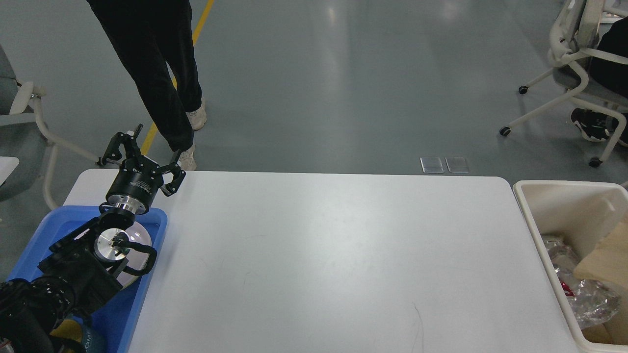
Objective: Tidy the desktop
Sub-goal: 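Release the brown paper bag into the white bin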
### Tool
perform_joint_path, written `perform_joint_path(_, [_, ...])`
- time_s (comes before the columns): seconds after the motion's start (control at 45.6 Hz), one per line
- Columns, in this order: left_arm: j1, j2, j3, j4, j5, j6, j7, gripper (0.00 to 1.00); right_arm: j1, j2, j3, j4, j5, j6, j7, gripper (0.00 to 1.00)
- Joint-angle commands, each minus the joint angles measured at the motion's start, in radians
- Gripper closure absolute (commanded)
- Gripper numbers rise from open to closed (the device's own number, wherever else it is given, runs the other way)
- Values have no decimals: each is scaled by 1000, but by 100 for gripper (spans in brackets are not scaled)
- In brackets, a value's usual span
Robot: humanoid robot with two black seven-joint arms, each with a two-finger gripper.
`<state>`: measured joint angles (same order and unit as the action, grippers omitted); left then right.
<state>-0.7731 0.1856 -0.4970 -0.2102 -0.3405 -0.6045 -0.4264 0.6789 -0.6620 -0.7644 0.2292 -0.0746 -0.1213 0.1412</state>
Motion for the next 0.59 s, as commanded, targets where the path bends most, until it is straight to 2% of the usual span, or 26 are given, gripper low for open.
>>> perform_joint_path(0.0, [0, 0, 0, 0, 0, 0, 0, 3, 8, -4, -1, 10, -1, 6, 0, 0])
perform_joint_path(0.219, [0, 0, 0, 0, 0, 0, 0, 3, 42, -24, -12, 84, -1, 12, 0, 0])
perform_joint_path(0.351, [0, 0, 0, 0, 0, 0, 0, 3, 146, -106, -55, 194, -17, 72, -3, 0])
perform_joint_path(0.482, [0, 0, 0, 0, 0, 0, 0, 3, 345, -179, -206, 281, -37, 282, -6, 0])
perform_joint_path(0.504, [0, 0, 0, 0, 0, 0, 0, 3, 407, -185, -254, 294, -40, 377, -6, 0])
perform_joint_path(0.57, [0, 0, 0, 0, 0, 0, 0, 3, 502, -185, -300, 302, -40, 520, -6, 0])
